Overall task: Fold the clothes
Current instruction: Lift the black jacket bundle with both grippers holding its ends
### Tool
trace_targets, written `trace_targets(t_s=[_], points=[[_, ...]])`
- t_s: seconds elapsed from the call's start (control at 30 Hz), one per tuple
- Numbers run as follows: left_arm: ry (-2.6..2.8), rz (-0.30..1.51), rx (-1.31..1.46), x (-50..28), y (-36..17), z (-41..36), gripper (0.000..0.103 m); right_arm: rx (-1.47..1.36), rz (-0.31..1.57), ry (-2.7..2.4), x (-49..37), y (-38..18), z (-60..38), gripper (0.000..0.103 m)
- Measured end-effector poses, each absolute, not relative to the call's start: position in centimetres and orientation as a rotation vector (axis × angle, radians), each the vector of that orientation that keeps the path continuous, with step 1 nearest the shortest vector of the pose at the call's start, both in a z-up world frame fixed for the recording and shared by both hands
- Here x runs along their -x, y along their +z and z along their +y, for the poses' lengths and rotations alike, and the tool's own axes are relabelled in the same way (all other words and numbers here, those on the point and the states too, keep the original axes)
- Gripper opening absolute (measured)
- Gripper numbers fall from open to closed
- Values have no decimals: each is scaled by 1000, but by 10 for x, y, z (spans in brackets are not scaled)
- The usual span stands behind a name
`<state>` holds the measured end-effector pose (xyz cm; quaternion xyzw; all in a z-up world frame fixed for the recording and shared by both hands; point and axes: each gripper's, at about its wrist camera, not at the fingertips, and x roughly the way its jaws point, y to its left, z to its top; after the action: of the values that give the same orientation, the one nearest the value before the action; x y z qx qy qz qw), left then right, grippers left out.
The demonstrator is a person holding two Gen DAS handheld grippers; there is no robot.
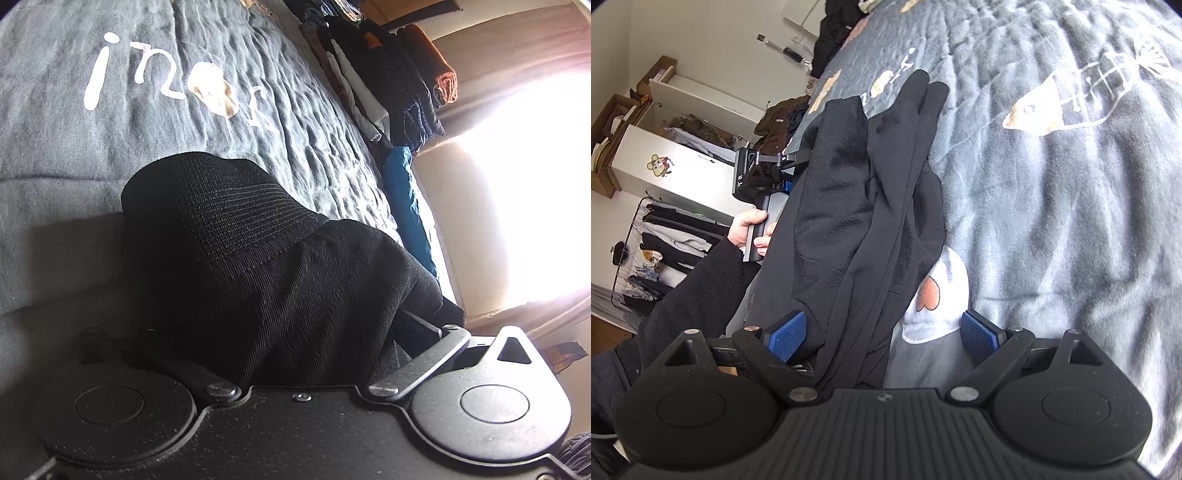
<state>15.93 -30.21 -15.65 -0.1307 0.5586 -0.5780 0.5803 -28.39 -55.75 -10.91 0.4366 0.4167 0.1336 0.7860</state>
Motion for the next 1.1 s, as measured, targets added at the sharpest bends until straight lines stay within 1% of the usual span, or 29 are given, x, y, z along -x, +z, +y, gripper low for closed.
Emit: trace_targets(t_s=[0.07,0.2,0.23,0.4,0.7,0.9,1.1], points=[[-1356,1295,308,-159,-157,-301,103,-994,938,291,284,-109,-561,92],[-1361,1287,309,-158,-157,-300,103,-1127,999,365,275,-110,-563,102],[-1362,1285,309,-158,-157,-300,103,-1152,1025,375,271,-114,-562,103],[-1370,1267,308,-156,-157,-301,103,-1239,1071,380,252,-125,-560,103],[-1379,1255,305,-155,-157,-302,103,-1220,1155,450,212,-133,-527,103],[-1383,1247,305,-154,-158,-302,103,-1263,1162,445,200,-136,-522,103],[-1391,1248,312,-156,-159,-301,103,-1230,1136,481,195,-113,-498,103]])
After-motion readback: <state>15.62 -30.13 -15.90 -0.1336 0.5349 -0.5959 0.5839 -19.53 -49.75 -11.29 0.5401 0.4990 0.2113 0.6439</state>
